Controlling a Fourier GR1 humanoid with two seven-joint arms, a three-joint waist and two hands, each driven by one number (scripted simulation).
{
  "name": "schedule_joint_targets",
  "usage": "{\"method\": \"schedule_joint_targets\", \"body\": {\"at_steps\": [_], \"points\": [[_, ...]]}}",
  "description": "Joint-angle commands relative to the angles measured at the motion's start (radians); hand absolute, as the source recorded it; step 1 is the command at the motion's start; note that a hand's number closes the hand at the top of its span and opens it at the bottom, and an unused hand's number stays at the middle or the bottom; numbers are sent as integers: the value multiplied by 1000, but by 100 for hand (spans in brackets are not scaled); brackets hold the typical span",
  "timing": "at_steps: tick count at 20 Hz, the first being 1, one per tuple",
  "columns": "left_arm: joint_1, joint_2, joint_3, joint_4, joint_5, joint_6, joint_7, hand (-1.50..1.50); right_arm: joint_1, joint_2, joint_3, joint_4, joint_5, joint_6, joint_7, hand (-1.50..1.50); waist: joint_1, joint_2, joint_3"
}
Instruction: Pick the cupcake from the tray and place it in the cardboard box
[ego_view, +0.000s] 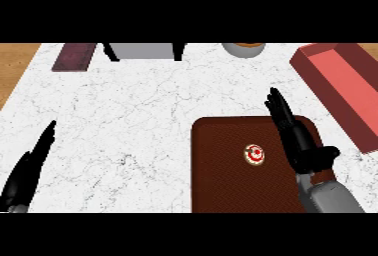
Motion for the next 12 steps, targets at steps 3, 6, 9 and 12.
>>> {"method": "schedule_joint_targets", "body": {"at_steps": [3,6,9,12], "points": [[-71,-42,111,-42,162,-115,-10,0,68,-56,-67,-78,-13,21,27,-150,7,1,4],[-61,-122,143,-151,281,-113,-13,0,77,-159,-169,-151,-87,56,94,-150,3,-8,3],[-48,-132,165,-101,332,-137,-2,0,108,-93,-292,-94,96,-266,-140,-150,-25,-9,4],[-51,-106,176,-181,369,-170,61,0,192,-63,-217,-200,173,-250,-291,-150,5,-5,5]]}}
